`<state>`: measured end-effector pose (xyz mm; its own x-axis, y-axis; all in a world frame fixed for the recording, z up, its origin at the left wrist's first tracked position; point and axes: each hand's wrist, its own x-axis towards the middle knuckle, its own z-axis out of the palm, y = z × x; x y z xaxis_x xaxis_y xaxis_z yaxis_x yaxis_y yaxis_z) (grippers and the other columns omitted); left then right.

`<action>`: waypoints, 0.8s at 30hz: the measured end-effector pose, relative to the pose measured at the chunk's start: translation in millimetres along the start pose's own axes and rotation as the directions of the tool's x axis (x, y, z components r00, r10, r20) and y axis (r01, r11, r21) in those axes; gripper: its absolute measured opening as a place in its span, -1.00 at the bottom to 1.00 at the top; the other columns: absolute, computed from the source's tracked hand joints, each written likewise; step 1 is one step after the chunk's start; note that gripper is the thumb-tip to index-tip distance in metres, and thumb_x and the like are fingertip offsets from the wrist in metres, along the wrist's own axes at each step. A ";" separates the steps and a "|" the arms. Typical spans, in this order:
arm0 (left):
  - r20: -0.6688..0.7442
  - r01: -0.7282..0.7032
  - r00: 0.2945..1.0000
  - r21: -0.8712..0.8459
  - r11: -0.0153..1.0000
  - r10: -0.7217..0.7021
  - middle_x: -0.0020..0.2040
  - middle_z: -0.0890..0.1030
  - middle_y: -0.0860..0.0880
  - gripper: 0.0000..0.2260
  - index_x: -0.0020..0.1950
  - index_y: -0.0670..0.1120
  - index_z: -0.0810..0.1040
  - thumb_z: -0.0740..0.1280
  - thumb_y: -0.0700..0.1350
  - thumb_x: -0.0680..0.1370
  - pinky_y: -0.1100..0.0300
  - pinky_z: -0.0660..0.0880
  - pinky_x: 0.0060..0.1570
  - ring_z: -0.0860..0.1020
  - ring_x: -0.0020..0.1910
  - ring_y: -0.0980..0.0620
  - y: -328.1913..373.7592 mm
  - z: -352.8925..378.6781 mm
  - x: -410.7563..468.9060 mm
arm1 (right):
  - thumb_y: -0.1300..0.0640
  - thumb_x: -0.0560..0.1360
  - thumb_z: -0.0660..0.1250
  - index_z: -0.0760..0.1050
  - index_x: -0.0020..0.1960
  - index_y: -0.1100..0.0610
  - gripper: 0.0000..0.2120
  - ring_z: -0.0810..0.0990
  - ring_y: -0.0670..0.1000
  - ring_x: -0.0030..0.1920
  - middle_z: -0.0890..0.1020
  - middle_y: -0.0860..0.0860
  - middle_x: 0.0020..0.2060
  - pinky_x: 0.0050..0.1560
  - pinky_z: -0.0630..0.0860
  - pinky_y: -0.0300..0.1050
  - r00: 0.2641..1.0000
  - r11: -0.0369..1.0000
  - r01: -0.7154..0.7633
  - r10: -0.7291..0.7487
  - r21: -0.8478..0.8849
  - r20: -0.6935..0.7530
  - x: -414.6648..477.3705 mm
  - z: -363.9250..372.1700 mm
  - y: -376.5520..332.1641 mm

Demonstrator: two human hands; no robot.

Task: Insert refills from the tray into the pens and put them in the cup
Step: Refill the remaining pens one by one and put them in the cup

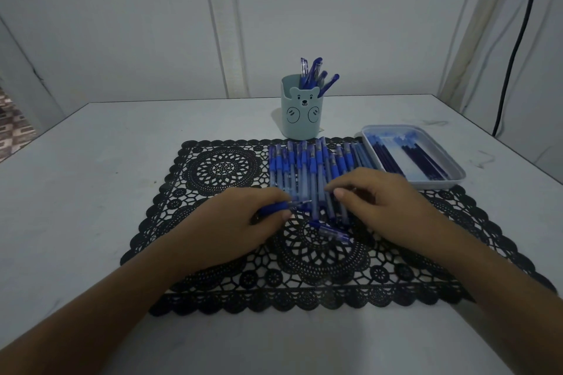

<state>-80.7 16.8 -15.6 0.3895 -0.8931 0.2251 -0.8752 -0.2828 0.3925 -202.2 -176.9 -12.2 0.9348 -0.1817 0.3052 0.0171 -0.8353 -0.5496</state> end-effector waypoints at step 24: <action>0.028 0.022 0.999 0.024 0.999 -0.023 -0.20 0.59 0.15 -0.79 0.09 0.12 0.51 0.17 0.12 0.55 0.32 0.46 -0.23 0.51 -0.28 0.19 -3.4 1.3 0.0 | 0.07 0.53 0.24 0.57 0.11 0.03 -0.79 0.43 -0.25 -0.14 0.60 -0.13 -0.04 -0.06 0.26 -0.52 0.951 0.952 0.195 -0.125 -0.236 0.283 -5.1 -2.2 -4.2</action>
<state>-78.2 17.3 -18.1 0.4015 -0.8956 0.1914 -0.8729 -0.3109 0.3761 -207.8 -173.7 -9.7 0.9872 0.0779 0.1391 0.1147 -0.9532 -0.2798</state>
